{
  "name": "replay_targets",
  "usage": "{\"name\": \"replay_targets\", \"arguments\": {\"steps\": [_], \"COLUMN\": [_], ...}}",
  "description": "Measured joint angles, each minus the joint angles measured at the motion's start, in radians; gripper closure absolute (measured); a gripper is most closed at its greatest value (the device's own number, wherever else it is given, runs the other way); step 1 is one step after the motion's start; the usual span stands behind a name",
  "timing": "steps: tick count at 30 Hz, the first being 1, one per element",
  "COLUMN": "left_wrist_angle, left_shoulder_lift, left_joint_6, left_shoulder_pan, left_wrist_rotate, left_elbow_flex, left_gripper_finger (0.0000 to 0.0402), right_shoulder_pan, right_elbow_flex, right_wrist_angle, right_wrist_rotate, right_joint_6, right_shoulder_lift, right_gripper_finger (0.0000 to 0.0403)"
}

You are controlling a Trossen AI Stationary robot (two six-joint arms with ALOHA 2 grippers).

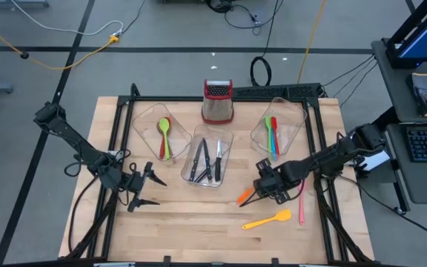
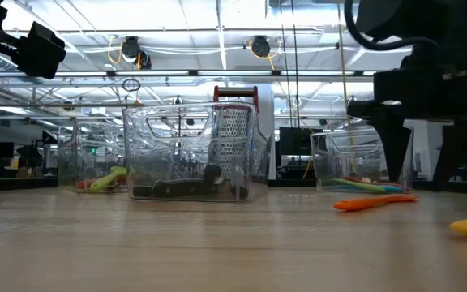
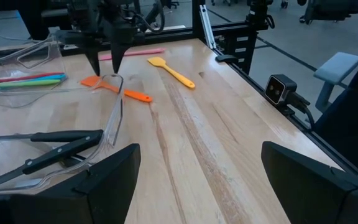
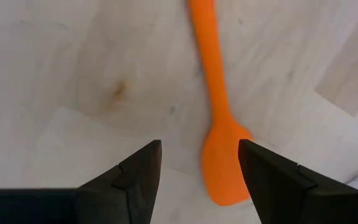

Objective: Pick & Place Kitchen Items
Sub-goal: Put the orange spatula on the right transparent bin

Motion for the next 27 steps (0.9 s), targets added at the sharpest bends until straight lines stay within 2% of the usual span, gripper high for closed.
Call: {"name": "replay_targets", "arguments": {"steps": [9,13,21,27], "left_wrist_angle": [0.006,0.008,0.009,0.018], "left_shoulder_lift": [0.0,0.0,0.0,0.0], "left_joint_6": [0.001,0.002,0.002,0.001], "left_shoulder_pan": [0.0,0.0,0.0,0.0], "left_wrist_rotate": [0.0,0.0,-0.001,-0.01], "left_elbow_flex": [0.0,0.0,0.0,0.0], "left_gripper_finger": [0.0066,0.0066,0.0066,0.0066], "right_shoulder_pan": [0.014,0.014,-0.014,-0.058], "right_elbow_flex": [0.001,0.002,0.001,0.0], "right_wrist_angle": [-0.014,-0.033,-0.033,0.033], "right_wrist_rotate": [0.007,0.053,0.041,0.021], "right_joint_6": [-0.066,-0.112,-0.161,-0.214], "right_shoulder_lift": [0.0,-0.001,0.009,0.036], "right_gripper_finger": [0.0193,0.0193,0.0193,0.0193]}}
